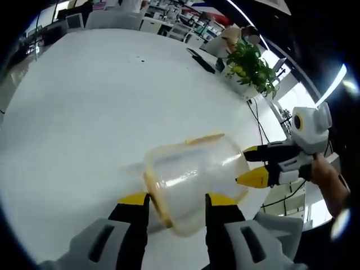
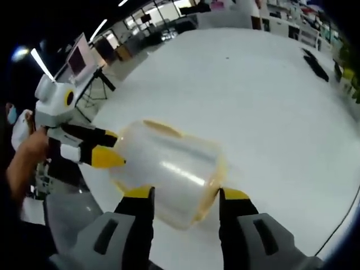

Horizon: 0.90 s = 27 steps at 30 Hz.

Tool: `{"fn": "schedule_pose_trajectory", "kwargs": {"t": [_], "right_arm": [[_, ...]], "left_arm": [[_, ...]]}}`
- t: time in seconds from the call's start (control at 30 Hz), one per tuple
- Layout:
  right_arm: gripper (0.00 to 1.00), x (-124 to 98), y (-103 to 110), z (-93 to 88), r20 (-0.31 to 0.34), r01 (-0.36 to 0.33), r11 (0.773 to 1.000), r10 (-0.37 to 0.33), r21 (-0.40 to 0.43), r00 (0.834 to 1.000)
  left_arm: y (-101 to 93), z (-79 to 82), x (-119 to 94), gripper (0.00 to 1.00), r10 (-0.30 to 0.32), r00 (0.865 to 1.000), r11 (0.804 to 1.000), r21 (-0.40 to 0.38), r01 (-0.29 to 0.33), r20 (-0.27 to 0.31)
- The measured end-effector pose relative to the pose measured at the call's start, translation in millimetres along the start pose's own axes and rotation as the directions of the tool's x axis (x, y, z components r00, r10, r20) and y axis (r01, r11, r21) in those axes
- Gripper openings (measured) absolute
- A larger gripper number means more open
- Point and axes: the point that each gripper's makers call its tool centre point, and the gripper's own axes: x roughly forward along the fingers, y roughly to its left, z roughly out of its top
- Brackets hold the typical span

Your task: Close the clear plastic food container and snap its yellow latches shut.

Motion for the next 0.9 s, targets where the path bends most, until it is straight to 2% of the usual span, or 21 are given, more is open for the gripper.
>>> {"fn": "schedule_pose_trajectory", "kwargs": {"t": [0.13, 0.2, 0.33, 0.53, 0.7, 0.83, 0.9], "right_arm": [[0.39, -4.0, -2.1, 0.3, 0.01, -0.024, 0.998, 0.024, -0.056, 1.0], [0.38, -7.3, -2.7, 5.9, 0.038, -0.032, 0.995, 0.036, -0.095, 0.999], [0.38, -15.8, -0.7, 10.7, 0.059, -0.04, 0.984, 0.051, -0.172, 0.997], [0.39, -18.6, 3.6, 12.1, 0.067, -0.054, 0.967, 0.073, -0.251, 0.995], [0.36, -20.4, 7.6, 13.2, 0.072, -0.067, 0.945, 0.095, -0.319, 0.993], [0.35, -22.8, 10.0, 16.0, 0.065, -0.086, 0.931, 0.116, -0.355, 0.991], [0.34, -24.7, 14.3, 18.8, 0.06, -0.106, 0.911, 0.141, -0.398, 0.988]], "left_arm": [[0.1, -2.2, -0.1, 0.35, -0.013, 1.0, 0.999, 0.032, 0.014, -0.01], [-1.5, -4.9, -1.0, 0.36, -0.012, 1.0, 0.997, 0.07, 0.013, -0.015], [-2.7, -3.2, -6.1, 0.37, 0.003, 1.0, 0.988, 0.152, -0.003, 0.002], [-5.7, 4.1, -15.4, 0.37, 0.002, 1.0, 0.981, 0.192, -0.008, 0.031], [-11.8, 10.9, -25.1, 0.37, 0.0, 0.999, 0.97, 0.244, -0.013, 0.055], [-20.0, 13.9, -27.0, 0.37, -0.015, 0.999, 0.956, 0.294, 0.002, 0.041], [-22.4, 14.4, -25.3, 0.37, -0.025, 0.999, 0.944, 0.328, 0.017, 0.02]]}}
